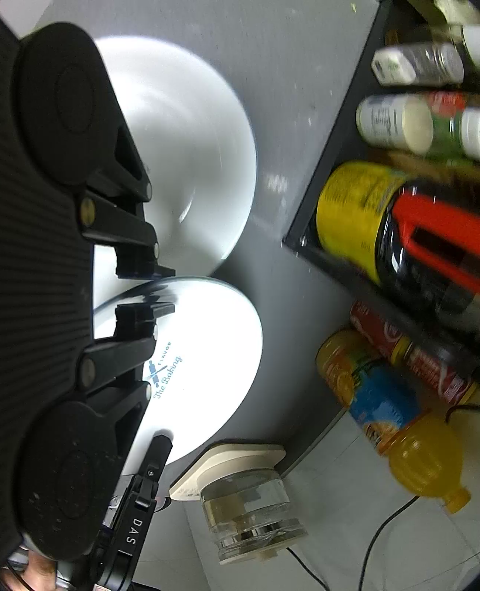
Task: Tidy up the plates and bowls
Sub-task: 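Lift the 'BAKERY' plate and carry it onto the plate stack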
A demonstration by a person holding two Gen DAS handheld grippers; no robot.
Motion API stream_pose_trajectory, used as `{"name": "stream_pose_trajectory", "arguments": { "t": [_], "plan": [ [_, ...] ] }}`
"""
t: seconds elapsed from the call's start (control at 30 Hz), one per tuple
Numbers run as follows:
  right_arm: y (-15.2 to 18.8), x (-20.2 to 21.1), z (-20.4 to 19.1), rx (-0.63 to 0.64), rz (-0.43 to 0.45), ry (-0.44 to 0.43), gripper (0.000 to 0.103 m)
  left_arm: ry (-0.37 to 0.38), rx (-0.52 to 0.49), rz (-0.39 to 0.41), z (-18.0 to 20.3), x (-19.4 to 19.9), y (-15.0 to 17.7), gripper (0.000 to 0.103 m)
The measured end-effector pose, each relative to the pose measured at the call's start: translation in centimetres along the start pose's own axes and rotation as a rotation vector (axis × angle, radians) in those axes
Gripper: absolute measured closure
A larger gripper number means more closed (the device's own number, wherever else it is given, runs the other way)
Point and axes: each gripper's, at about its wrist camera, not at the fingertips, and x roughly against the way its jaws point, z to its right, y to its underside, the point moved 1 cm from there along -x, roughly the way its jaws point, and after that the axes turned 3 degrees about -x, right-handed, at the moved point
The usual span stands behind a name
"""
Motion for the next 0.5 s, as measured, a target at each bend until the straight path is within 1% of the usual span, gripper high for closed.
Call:
{"name": "stream_pose_trajectory", "arguments": {
  "t": [0.2, 0.5],
  "plan": [
    [1.3, -0.5, -2.2, 0.012, -0.004, -0.009, 0.096, -0.004, 0.015, 0.010, -2.7, 1.7, 0.5, 0.094],
    [3.4, -1.8, -4.5, 0.029, -0.021, -0.008, 0.096, -0.012, 0.040, 0.004, -6.1, 2.9, 1.8, 0.094]
  ]
}}
